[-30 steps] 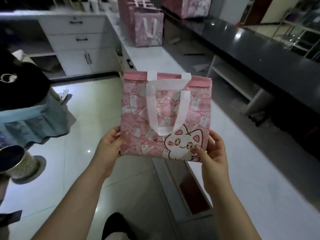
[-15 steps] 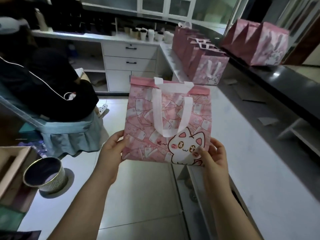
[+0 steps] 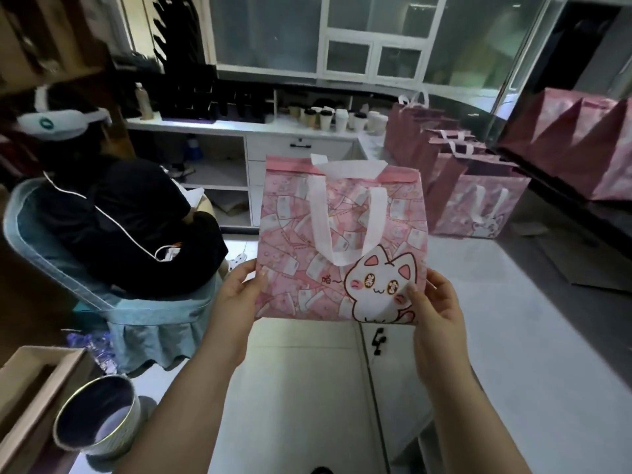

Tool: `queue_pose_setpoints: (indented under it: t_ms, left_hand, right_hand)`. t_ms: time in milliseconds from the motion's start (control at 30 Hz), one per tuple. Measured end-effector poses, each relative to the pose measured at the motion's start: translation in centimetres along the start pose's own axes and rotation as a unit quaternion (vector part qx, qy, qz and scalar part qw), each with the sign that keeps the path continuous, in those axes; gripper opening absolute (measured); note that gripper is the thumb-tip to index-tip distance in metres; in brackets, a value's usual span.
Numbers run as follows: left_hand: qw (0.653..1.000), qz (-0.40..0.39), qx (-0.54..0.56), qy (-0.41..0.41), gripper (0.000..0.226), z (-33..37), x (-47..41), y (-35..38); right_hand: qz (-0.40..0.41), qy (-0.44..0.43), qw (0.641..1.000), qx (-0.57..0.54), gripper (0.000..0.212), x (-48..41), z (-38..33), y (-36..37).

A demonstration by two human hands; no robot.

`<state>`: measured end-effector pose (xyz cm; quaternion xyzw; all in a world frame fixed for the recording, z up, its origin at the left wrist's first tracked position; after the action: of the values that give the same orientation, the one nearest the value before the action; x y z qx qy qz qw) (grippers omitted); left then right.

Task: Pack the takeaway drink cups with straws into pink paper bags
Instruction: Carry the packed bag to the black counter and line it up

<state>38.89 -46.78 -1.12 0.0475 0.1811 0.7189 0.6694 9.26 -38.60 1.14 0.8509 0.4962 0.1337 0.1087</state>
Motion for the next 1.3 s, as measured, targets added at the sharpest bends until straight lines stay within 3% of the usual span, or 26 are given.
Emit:
queue_pose_setpoints:
  t_ms: [433,700,967,1167,1300]
  left_hand:
    - [0.996,0.04,-0.051,0.068,0.015,-1.0,-22.3,11.5]
    - [0.994,-0.057,-0.016,0.09,0.019,-2.0,-35.8,23.4]
    - [0.968,-0.224,-0.017,0.112,0.021,-4.0,-46.7,39.2]
    - [0.947,-0.307,0.085,0.04,0.02,-6.1,-51.2,50.7]
    - [0.92,-0.361,0.15,0.001,0.017,-7.5,-49.6,58.5]
  right_hand:
    - [-0.045,-0.007,0.999,0.017,0.02,-26.6,-6.7,6.6]
    - [0.003,-0.052,0.999,0.002,0.021,-38.1,-13.6,4.5]
    - [0.144,-0.171,0.975,0.004,0.019,-44.4,-22.3,-0.1]
    - [0.256,-0.206,0.944,-0.014,0.022,-46.1,-27.5,-4.0]
    - [0.334,-0.271,0.903,0.018,0.033,-43.9,-29.3,-7.0]
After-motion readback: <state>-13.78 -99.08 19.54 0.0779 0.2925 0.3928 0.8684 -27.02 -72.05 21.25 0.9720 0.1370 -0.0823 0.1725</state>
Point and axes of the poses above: each hand's wrist, its own x-axis away from the middle knuckle, its own y-axis out of the palm, z = x × y, the point moved 10 cm from there along -x, towards the middle knuckle, and after that the axes turned 14 degrees about y, right-handed, at the moved point
